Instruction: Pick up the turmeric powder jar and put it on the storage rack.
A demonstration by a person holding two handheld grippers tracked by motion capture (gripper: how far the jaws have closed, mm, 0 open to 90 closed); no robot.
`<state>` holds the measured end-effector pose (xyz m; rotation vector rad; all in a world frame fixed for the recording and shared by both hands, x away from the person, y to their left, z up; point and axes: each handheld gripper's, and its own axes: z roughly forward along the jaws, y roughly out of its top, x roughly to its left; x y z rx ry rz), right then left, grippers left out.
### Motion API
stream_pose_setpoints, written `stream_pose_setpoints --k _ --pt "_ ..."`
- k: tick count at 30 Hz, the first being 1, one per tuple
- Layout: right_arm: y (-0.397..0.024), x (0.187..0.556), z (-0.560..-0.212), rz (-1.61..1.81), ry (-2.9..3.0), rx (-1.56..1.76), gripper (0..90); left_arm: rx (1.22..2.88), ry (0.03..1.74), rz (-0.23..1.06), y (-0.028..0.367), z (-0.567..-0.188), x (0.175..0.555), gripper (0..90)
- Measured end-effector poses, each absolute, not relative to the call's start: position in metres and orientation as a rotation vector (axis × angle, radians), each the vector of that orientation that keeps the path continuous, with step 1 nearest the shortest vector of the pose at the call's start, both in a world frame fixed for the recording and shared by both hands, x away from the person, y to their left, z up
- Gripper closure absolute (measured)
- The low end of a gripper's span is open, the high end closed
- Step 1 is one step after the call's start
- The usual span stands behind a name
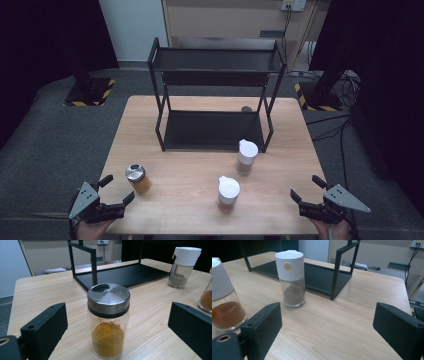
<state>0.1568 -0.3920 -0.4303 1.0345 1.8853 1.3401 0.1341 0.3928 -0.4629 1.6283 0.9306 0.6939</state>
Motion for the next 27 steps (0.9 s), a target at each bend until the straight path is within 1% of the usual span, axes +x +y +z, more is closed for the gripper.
stream_pose_setpoints --k 27 --pt "-0.3946 0.1577 -0.4309 1.361 1.883 1.055 8.7 1.627 0.932 0.655 0.3959 -0.4642 0.1377 1.4"
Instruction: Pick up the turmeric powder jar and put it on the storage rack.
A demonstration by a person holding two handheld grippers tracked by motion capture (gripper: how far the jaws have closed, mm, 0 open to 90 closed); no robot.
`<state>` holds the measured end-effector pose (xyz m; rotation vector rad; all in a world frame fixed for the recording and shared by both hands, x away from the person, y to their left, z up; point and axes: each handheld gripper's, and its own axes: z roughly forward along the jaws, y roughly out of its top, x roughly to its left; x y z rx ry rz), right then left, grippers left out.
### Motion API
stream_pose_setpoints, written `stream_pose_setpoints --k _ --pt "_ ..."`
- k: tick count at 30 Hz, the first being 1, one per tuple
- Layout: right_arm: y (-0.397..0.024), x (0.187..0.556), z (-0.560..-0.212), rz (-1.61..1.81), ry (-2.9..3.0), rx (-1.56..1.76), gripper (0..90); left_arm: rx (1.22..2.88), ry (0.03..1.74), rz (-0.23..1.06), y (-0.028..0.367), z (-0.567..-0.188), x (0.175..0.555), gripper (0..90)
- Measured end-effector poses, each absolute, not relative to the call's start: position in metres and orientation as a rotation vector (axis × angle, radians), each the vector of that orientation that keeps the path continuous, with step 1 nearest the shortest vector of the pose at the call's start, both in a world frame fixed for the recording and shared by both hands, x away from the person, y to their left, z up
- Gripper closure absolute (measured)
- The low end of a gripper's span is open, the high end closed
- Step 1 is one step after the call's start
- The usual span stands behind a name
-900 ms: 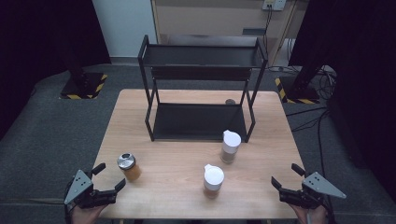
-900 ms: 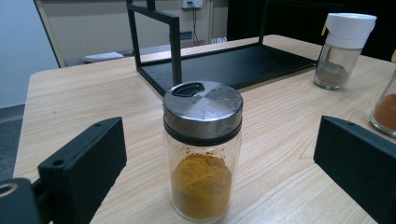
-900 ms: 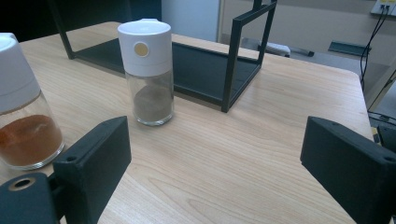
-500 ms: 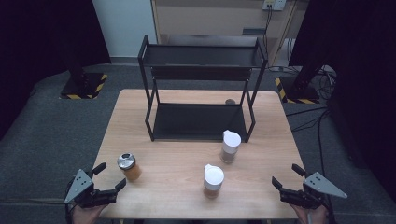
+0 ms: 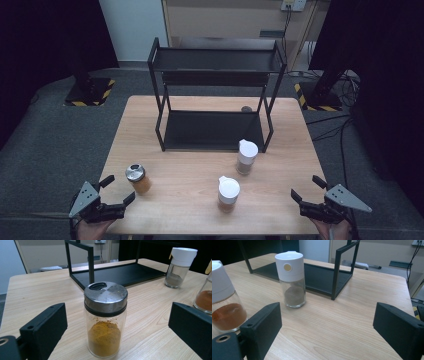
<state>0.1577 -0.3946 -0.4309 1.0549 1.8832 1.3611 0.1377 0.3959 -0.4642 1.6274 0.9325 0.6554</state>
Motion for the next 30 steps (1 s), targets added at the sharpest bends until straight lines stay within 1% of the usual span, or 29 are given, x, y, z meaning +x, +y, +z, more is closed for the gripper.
stream_pose_setpoints --k 15,25,30 --pt "-0.395 0.158 -0.431 1.364 1.884 1.058 8.7 1.610 0.947 0.650 0.396 -0.463 0.137 1.2" --pt "-0.395 0.158 -0.431 1.364 1.887 1.054 8.8 1.619 0.955 0.656 0.396 -0.453 0.133 1.0" --pt "-0.395 0.158 -0.431 1.363 1.889 1.056 8.8 1.642 0.945 0.639 0.397 -0.444 0.136 1.0"
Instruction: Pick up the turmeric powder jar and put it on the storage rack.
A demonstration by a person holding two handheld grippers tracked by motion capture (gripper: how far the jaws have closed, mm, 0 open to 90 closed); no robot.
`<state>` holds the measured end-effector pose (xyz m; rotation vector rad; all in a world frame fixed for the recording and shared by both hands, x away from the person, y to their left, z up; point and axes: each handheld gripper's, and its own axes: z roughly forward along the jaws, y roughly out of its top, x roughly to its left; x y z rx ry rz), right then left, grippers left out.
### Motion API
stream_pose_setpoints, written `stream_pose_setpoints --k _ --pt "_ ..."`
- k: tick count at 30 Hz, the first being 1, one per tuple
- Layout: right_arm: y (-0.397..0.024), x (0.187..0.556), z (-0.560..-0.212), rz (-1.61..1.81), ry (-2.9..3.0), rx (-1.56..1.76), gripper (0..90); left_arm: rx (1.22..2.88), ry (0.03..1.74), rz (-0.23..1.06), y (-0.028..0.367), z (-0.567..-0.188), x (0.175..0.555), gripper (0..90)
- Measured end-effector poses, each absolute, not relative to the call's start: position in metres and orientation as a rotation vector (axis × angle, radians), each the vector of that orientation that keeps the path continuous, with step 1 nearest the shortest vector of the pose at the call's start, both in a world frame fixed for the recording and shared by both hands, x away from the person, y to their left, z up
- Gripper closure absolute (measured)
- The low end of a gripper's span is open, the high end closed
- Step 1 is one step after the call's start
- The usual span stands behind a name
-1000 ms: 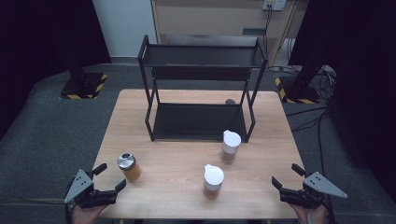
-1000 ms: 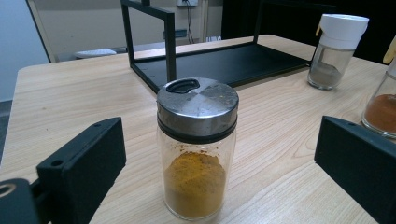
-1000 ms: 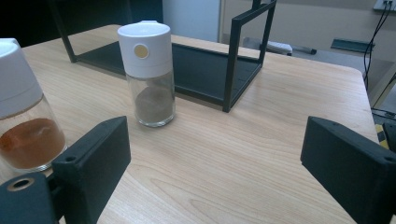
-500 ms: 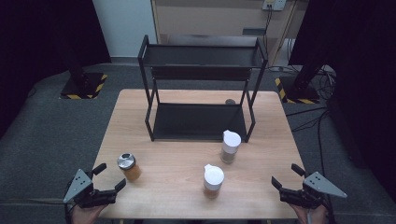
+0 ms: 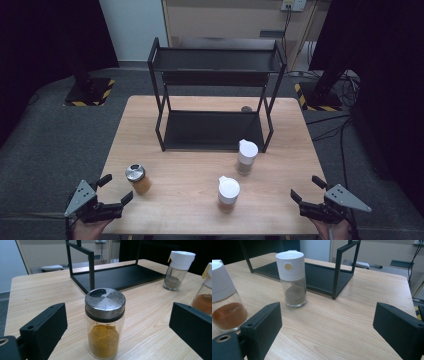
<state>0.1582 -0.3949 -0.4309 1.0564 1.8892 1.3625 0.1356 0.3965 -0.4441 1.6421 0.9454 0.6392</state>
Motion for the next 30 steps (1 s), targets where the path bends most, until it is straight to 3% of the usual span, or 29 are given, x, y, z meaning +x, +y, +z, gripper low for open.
stream_pose_setpoints --k 30 --pt "-0.395 0.158 -0.431 1.361 1.892 1.055 9.0 1.761 0.874 0.503 0.416 -0.413 0.187 2.3"
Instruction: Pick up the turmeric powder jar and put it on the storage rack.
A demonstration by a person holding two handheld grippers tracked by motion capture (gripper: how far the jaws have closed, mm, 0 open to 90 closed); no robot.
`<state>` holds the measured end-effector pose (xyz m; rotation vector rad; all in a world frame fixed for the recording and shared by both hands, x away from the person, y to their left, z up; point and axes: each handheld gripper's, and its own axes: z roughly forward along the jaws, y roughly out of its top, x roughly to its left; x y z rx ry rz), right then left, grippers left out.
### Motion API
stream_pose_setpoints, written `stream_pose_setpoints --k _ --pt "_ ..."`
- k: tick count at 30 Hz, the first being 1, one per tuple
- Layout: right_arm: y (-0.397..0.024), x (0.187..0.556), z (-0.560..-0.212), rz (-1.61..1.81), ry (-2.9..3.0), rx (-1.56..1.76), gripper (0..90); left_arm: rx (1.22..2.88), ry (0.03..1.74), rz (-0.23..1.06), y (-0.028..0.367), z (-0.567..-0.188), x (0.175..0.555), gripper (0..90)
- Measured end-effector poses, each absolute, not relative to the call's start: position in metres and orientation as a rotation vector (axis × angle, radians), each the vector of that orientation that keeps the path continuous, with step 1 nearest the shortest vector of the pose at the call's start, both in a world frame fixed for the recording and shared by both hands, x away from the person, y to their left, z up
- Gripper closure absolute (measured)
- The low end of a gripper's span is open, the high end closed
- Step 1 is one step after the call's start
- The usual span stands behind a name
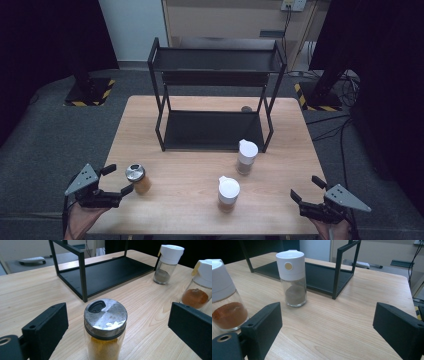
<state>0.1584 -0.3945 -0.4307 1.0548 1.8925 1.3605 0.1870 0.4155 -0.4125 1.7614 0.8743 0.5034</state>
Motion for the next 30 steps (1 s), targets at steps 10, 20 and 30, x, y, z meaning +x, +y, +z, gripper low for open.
stream_pose_setpoints --k 10,20,30 --pt "-0.394 0.159 -0.431 1.360 1.894 1.055 9.0 1.800 0.883 0.478 0.411 -0.418 0.205 3.0" --pt "-0.394 0.159 -0.431 1.359 1.895 1.057 9.1 1.808 0.886 0.445 0.409 -0.430 0.221 6.9" --pt "-0.395 0.159 -0.431 1.360 1.894 1.058 9.1 1.806 0.858 0.441 0.406 -0.441 0.229 17.8"
